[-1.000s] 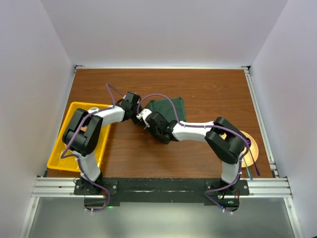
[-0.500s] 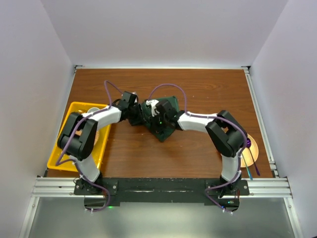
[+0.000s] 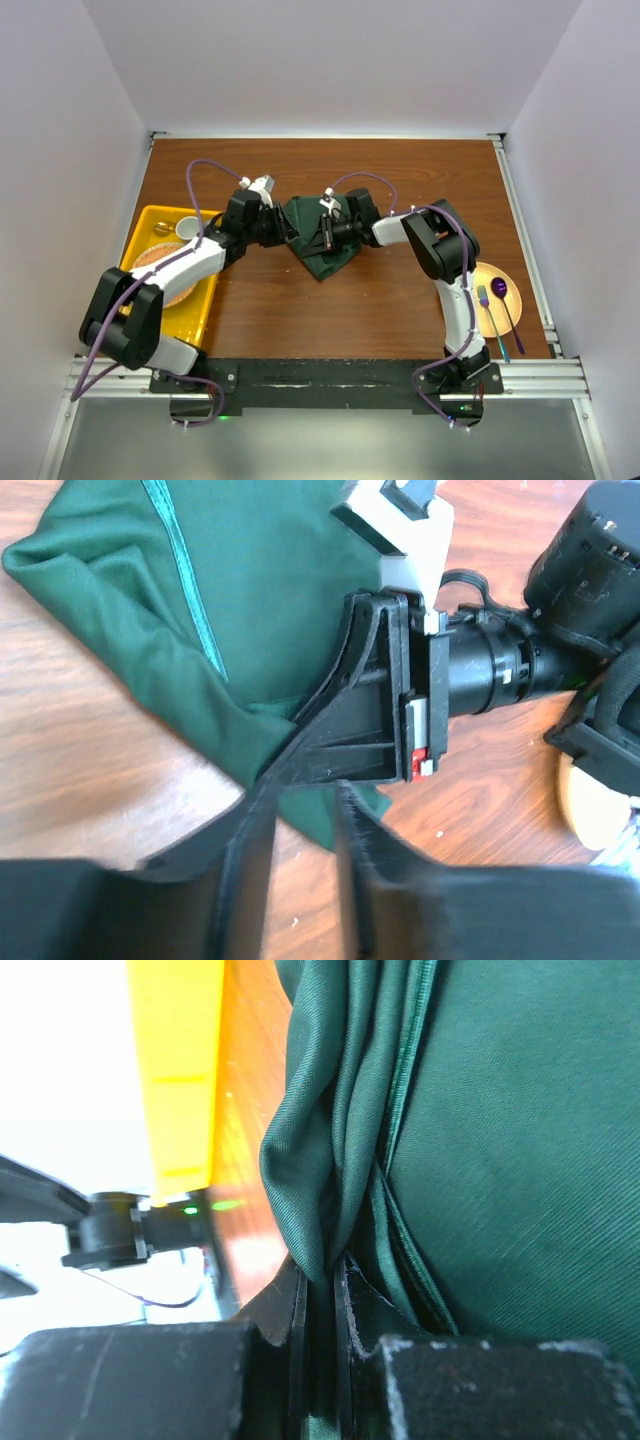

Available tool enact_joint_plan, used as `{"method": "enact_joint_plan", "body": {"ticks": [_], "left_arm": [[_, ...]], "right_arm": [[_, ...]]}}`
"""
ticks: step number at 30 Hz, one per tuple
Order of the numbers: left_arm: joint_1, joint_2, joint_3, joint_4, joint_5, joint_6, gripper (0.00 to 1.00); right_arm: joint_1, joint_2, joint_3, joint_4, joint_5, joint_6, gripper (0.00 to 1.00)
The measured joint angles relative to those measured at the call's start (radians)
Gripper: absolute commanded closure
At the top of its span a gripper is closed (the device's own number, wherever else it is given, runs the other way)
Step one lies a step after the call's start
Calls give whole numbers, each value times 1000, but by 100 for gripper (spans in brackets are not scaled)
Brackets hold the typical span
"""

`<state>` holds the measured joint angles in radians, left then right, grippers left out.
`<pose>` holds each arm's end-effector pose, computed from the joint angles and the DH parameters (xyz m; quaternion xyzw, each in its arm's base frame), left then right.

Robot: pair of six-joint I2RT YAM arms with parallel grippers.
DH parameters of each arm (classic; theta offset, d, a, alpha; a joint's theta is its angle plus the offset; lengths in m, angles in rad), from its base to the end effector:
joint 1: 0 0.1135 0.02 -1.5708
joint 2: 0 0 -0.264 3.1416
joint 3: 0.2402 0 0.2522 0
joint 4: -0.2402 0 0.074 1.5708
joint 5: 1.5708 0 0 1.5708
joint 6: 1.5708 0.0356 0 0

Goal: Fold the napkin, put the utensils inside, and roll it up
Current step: Roll the napkin with the utensil

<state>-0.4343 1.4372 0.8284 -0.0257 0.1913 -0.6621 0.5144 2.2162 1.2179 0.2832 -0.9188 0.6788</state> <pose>0.2764 -0.1357 0.2197 -0.0581 0.8875 -0.3068 0.3389 0.3640 0.2382 0.0883 -0.1164 0.8279 0.5427 0.0810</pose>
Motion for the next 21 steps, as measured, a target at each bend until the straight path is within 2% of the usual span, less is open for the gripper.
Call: {"method": "enact_joint_plan", "body": {"ticks": [2,5,12,14,21], "left_arm": [[0,28,-24,79,14,-13,85],[5,97,-30,176,25,-36,92],[34,254,-32,345,32,-78,97],[39,288,-31,364,26,-84,100],[50,396,25,374,-13,-123,100]], "right_arm": [[-13,10,-21,53,-24,58,100],[-21,21,-35,102,-44,110,100],[-26,23,-37,102,-44,117,100],[-27,23,-38,102,-44,117,100],[-31,18,-35,79,-43,102,100]]}}
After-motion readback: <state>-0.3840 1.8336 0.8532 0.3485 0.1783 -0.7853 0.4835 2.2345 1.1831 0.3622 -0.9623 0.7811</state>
